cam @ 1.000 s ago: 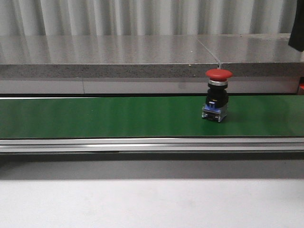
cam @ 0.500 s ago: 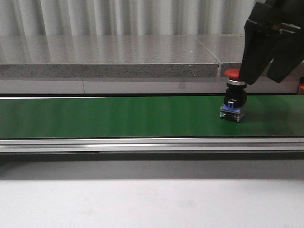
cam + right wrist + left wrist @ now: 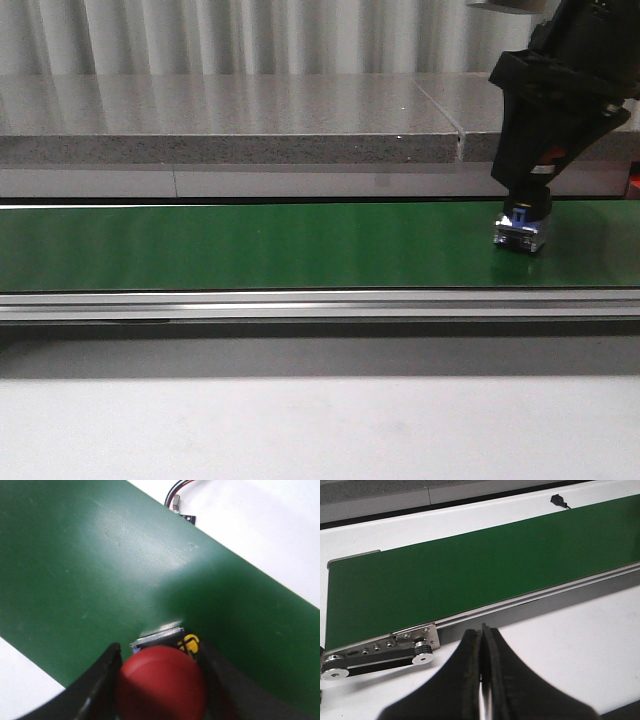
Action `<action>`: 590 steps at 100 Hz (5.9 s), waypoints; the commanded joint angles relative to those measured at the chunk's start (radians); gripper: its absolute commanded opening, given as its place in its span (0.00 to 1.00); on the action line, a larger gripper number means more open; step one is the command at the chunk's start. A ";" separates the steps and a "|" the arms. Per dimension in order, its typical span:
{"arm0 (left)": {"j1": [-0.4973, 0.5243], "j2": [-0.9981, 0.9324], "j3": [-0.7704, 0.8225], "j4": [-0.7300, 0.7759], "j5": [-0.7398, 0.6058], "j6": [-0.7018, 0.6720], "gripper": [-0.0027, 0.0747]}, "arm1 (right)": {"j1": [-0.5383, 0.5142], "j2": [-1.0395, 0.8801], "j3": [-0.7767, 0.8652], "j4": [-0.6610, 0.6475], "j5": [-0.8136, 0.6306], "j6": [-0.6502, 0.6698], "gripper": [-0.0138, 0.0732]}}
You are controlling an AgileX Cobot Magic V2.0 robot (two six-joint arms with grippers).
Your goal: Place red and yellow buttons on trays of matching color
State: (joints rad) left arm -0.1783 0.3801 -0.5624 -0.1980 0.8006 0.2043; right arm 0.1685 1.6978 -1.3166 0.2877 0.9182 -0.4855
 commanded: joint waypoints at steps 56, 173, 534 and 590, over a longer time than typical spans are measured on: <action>-0.008 0.008 -0.025 -0.015 -0.072 0.001 0.01 | -0.353 -0.212 -0.033 0.023 -0.256 0.043 0.27; -0.008 0.008 -0.025 -0.015 -0.072 0.001 0.01 | -0.740 0.146 -0.289 0.008 -0.205 0.247 0.26; -0.006 0.101 -0.058 0.031 -0.293 -0.011 0.01 | -0.216 -1.385 0.818 -0.021 -0.284 0.225 0.08; 0.297 0.599 -0.377 0.124 -0.098 -0.170 0.43 | -0.216 -1.385 0.818 -0.021 -0.284 0.225 0.08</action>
State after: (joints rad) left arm 0.0771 0.9335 -0.8777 -0.0691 0.7384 0.0465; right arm -0.0486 0.3048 -0.4720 0.2565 0.6988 -0.2521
